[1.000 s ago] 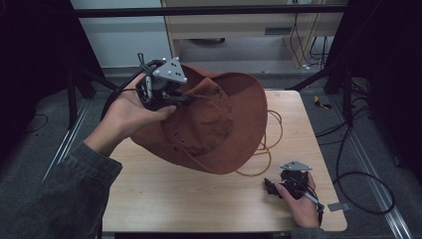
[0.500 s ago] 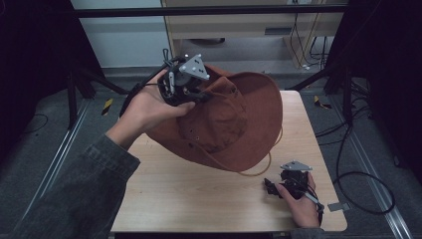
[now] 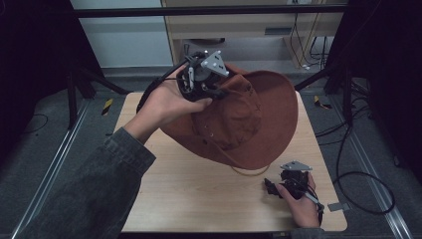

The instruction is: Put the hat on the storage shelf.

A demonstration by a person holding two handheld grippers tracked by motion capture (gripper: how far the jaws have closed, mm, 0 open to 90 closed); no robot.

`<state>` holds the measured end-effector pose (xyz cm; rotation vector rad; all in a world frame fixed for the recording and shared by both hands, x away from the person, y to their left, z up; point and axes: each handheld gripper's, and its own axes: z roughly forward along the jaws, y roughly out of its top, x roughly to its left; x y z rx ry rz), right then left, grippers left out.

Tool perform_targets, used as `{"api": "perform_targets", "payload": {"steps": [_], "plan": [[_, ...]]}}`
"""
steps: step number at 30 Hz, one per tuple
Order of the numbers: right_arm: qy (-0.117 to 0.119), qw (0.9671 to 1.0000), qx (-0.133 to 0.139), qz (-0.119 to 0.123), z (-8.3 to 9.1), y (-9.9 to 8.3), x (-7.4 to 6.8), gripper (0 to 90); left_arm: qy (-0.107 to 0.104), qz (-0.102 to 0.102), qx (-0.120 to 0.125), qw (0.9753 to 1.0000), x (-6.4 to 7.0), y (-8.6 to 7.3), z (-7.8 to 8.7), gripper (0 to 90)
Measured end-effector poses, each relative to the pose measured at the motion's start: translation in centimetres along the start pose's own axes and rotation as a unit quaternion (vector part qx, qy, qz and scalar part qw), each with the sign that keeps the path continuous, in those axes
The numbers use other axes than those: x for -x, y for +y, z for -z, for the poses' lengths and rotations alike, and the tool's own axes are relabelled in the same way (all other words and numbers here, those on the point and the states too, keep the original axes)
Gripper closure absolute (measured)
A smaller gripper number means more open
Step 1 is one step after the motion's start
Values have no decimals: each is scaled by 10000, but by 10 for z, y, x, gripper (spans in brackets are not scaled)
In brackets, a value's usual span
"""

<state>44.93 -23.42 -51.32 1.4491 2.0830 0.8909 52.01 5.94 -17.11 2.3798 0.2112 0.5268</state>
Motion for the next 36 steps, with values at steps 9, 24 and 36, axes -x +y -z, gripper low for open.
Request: {"api": "perform_targets", "payload": {"steps": [9,24,36], "plan": [[1,10000,0,-1,0,0,0,4,-78,-79,-20,9999,3,12,-7,885],[3,10000,1,-16,0,0,0,4,-91,-83,-60,9999,-6,29,-26,885],[-1,10000,1,-8,0,0,0,4,-85,27,-84,9999,-12,36,-45,884]]}}
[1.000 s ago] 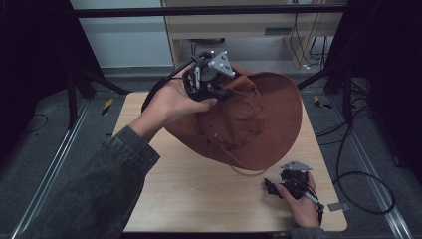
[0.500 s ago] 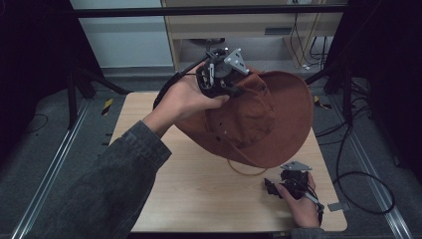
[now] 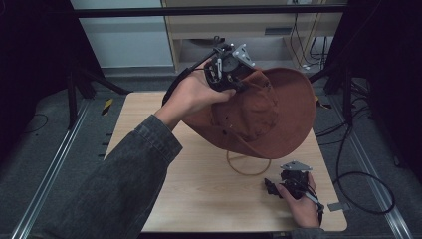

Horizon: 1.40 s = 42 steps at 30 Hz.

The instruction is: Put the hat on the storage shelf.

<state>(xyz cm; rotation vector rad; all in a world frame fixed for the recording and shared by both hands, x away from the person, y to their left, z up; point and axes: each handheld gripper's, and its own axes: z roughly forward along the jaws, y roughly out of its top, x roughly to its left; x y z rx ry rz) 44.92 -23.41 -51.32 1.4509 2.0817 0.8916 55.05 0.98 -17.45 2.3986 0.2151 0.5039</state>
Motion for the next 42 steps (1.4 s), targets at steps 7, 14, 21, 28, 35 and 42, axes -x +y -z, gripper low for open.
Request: {"api": "perform_targets", "payload": {"steps": [7,14,21,28,35,42], "plan": [[0,10000,-8,-21,0,0,0,4,-39,-35,-101,9999,1,3,-16,884],[0,10000,-9,-14,0,0,0,4,-84,-11,-129,9999,1,4,-27,883],[0,10000,-5,-7,0,0,0,4,-135,-66,-153,9998,6,7,-33,882],[2,10000,-5,-11,0,0,0,4,-194,-54,-171,9997,8,8,-43,880],[0,10000,-6,-6,0,0,0,4,-249,-114,-208,9994,14,10,-49,880],[-2,10000,-15,-19,0,0,0,4,-269,-112,-226,9993,15,11,-54,878]]}}
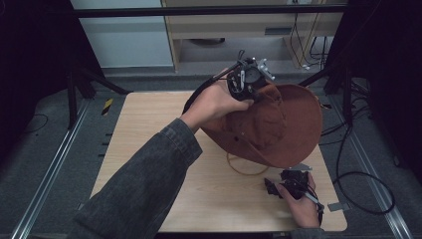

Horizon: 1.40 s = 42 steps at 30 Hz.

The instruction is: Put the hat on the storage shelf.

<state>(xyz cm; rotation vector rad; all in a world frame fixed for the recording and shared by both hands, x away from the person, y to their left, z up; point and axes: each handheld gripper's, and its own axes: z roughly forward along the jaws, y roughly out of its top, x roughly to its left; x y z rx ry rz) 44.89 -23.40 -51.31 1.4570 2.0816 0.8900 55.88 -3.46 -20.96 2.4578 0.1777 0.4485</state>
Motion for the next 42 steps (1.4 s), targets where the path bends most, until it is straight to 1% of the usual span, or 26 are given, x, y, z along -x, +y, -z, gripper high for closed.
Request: {"api": "perform_targets", "payload": {"steps": [4,10,14,18,23,27,30,34,38,42], "plan": [[-40,10000,23,38,0,0,1,4,-35,-29,-21,10000,2,1,-5,875],[-37,10000,24,34,0,0,1,4,-70,-4,-47,10000,4,1,-9,872],[-40,10000,24,36,0,0,1,4,-78,-47,-52,9999,7,2,-12,868],[-41,10000,25,40,0,0,1,4,-16,-64,-92,9999,7,1,-13,862],[-38,10000,24,33,0,0,1,4,-30,-20,-29,10000,6,-2,-13,853],[-40,10000,28,46,0,0,1,4,-61,-24,15,10000,9,-1,-13,840],[-37,10000,22,21,0,0,0,4,-50,-55,-30,10000,11,0,-14,825],[-38,10000,27,47,0,0,1,4,-2,8,22,10000,11,-2,-14,785],[-40,10000,26,37,0,0,1,4,76,39,134,9999,12,-3,-10,708],[-40,10000,22,36,0,0,1,4,144,15,221,9996,13,-4,-3,634]]}}
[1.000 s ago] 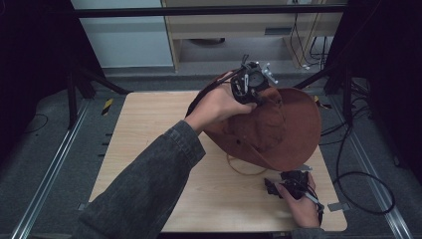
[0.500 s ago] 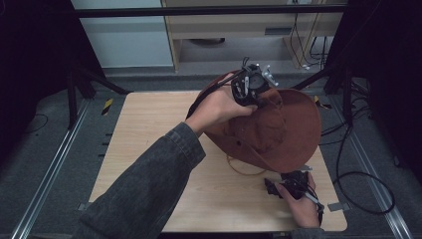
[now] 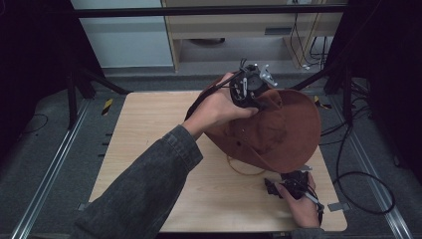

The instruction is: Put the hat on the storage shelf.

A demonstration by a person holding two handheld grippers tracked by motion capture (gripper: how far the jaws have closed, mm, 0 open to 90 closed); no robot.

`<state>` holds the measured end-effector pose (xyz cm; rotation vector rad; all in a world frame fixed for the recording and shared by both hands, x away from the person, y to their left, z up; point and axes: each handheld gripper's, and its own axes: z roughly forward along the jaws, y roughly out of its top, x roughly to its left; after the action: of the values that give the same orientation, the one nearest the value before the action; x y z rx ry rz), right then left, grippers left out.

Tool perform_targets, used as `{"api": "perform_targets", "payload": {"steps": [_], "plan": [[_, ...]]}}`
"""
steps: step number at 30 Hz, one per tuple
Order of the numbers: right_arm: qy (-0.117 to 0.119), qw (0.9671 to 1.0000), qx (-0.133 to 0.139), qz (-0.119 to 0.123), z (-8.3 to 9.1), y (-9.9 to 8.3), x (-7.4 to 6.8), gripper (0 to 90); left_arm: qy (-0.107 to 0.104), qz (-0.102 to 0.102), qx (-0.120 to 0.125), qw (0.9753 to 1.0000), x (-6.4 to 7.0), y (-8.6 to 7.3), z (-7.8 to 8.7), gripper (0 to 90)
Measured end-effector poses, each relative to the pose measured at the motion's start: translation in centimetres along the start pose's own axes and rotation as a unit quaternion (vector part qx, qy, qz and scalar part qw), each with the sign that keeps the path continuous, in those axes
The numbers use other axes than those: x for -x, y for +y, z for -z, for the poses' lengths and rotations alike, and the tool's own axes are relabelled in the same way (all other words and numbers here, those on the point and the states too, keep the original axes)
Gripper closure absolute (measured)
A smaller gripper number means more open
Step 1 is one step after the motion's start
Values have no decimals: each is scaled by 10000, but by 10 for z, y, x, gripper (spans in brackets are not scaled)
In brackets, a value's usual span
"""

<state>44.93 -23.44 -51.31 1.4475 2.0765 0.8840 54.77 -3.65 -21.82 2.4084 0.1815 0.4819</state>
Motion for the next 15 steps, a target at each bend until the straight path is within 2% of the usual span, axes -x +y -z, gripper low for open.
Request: {"api": "perform_targets", "payload": {"steps": [4,9,15], "plan": [[-1,10000,2,-3,0,0,0,4,97,9,151,9998,1,0,5,515],[0,10000,0,-1,0,0,0,4,103,151,235,9996,2,-1,6,283],[1,10000,1,-2,0,0,0,4,-5,239,298,9993,2,-3,9,178]]}}
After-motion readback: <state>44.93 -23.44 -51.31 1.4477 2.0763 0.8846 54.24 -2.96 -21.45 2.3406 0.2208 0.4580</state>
